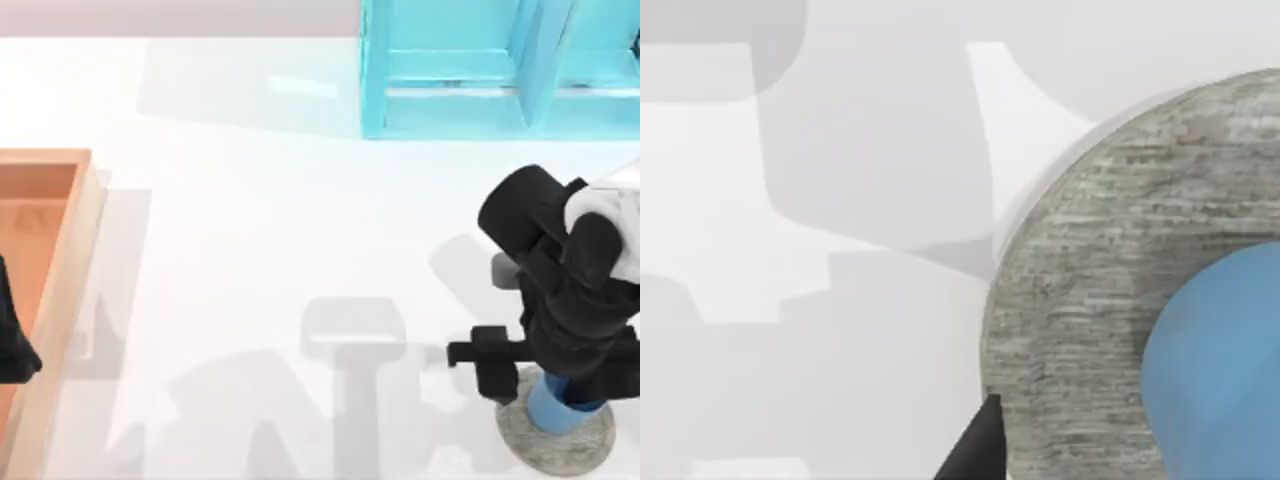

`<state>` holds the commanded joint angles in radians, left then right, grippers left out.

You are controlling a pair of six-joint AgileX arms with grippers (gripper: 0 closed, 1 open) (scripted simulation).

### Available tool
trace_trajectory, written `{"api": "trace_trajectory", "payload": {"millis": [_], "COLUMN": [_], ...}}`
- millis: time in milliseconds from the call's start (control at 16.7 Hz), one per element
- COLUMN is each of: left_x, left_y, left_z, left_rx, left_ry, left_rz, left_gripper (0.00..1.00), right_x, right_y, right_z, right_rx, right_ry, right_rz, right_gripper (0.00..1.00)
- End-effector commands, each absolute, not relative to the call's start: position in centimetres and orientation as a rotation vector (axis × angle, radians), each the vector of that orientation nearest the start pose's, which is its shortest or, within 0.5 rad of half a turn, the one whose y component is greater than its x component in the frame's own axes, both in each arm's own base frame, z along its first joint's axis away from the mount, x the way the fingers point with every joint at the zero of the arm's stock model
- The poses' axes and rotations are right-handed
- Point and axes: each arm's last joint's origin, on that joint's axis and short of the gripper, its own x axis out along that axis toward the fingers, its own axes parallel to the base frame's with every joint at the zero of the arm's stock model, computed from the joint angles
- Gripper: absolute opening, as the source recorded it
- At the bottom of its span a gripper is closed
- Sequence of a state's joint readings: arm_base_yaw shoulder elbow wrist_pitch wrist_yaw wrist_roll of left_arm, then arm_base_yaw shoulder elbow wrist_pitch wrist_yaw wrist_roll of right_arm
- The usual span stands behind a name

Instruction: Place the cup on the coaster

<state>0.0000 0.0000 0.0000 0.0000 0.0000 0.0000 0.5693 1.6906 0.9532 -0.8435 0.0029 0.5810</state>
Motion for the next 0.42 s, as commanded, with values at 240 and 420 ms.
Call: {"api": "trace_trajectory", "payload": {"millis": [240,420], "left_x": [10.57,10.57], "left_y": [-0.12,-0.12], "left_z": [16.0,16.0], "left_rx": [0.0,0.0], "left_ry": [0.0,0.0], "left_rz": [0.0,0.0], "left_gripper": [1.0,1.0], "right_x": [23.35,23.35], "right_y": [15.08,15.08], "right_z": [14.24,14.24], "right_rx": [0.002,0.002], "right_ry": [1.578,1.578], "right_rz": [-0.014,-0.014], "right_gripper": [1.0,1.0]}}
